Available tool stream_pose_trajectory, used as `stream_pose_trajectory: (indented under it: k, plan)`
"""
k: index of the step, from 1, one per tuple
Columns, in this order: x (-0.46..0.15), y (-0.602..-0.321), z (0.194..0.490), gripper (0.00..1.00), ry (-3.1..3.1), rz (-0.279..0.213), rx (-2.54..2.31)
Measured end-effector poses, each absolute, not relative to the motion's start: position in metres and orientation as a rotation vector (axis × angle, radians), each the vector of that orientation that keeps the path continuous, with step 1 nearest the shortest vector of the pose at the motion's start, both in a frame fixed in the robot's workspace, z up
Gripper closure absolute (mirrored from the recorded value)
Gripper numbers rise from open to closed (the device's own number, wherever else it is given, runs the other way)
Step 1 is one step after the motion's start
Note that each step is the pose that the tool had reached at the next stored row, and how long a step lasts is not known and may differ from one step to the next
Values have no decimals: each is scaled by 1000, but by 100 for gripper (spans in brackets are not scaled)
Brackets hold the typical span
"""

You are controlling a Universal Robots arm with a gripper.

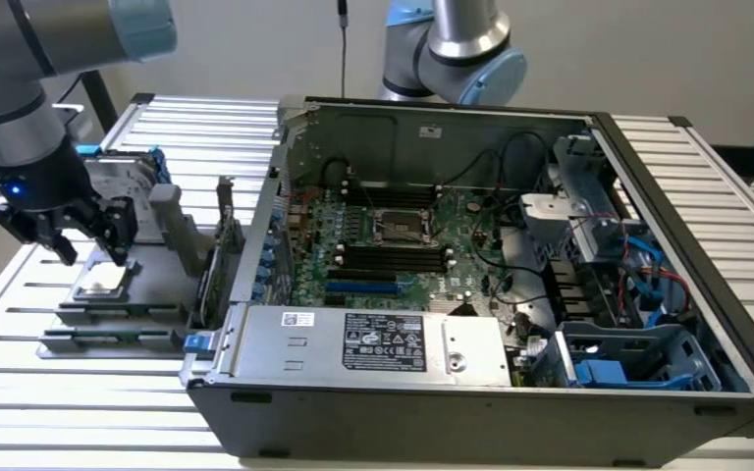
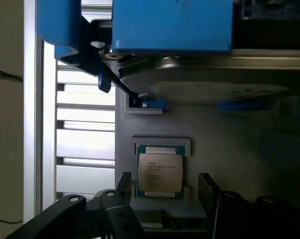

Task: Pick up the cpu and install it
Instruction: 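Pick up the cpu and move it towards the insertion slot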

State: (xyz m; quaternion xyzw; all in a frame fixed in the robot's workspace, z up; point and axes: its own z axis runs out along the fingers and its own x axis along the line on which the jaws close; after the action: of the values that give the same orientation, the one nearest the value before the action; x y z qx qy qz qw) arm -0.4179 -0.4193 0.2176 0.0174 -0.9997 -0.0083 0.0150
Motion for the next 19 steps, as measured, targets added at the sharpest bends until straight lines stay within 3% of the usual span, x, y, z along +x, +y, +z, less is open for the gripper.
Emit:
stream_pose_trajectory:
  k: [19]
  plan:
    - [-420, -420, 191, 35, -3111, -26, 54]
